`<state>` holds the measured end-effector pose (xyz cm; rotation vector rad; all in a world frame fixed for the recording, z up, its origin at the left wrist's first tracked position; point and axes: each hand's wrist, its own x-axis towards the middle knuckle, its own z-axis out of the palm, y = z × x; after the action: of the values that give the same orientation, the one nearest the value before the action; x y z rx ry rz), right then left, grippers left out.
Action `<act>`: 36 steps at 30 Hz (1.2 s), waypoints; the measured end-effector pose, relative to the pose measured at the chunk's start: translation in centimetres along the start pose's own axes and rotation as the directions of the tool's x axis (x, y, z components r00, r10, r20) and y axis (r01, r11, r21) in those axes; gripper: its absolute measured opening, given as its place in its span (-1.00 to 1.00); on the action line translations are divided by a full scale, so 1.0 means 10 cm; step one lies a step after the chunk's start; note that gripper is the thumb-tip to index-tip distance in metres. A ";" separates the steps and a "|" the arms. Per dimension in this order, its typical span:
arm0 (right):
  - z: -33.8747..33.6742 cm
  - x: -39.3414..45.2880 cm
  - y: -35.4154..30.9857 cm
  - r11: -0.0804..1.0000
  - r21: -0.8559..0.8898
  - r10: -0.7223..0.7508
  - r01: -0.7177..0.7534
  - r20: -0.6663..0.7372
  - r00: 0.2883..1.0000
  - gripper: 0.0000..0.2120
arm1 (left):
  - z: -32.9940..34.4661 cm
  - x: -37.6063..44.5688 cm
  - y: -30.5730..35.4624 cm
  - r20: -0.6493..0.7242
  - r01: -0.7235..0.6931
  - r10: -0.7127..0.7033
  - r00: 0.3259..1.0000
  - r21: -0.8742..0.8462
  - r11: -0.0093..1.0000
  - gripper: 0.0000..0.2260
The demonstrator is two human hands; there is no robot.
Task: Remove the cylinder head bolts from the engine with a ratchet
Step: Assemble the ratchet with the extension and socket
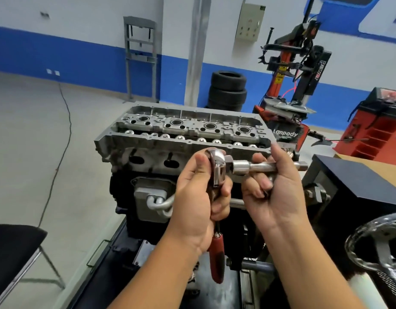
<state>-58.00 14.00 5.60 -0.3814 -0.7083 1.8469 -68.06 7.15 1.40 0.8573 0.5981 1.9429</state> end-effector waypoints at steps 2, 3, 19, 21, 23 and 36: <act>-0.12 0.02 0.00 0.999 0.017 -0.033 0.033 -0.002 0.999 -0.49 | 0.01 0.00 -0.05 0.065 0.000 -0.004 0.998 0.056 0.998 -0.63; -0.17 0.03 -0.01 0.998 0.033 -0.046 0.046 -0.004 0.999 -0.46 | 0.01 0.00 -0.08 0.084 0.000 -0.006 0.996 0.073 0.997 -0.63; -0.48 -0.19 -0.12 0.996 -0.090 -0.011 0.010 -0.003 1.000 -0.48 | 0.11 -0.31 -0.39 0.003 0.129 -0.129 0.992 -0.026 0.991 -0.59; -0.51 -0.18 -0.15 0.992 -0.128 -0.022 0.024 0.018 1.000 -0.52 | 0.11 -0.31 -0.39 0.011 0.167 -0.167 0.986 -0.026 0.986 -0.57; -0.55 -0.17 -0.18 0.984 -0.166 -0.049 0.063 0.092 0.995 -0.65 | 0.11 -0.30 -0.38 0.017 0.212 -0.212 0.977 -0.031 0.977 -0.57; -0.54 -0.14 -0.07 0.984 -0.162 -0.036 0.079 0.250 0.968 -0.85 | 0.12 -0.31 -0.32 -0.009 0.156 -0.156 0.988 0.067 0.985 -0.57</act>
<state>-53.91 14.45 1.81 -0.2402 -1.0425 1.8010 -64.34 6.00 -1.09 0.8232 0.7152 1.7917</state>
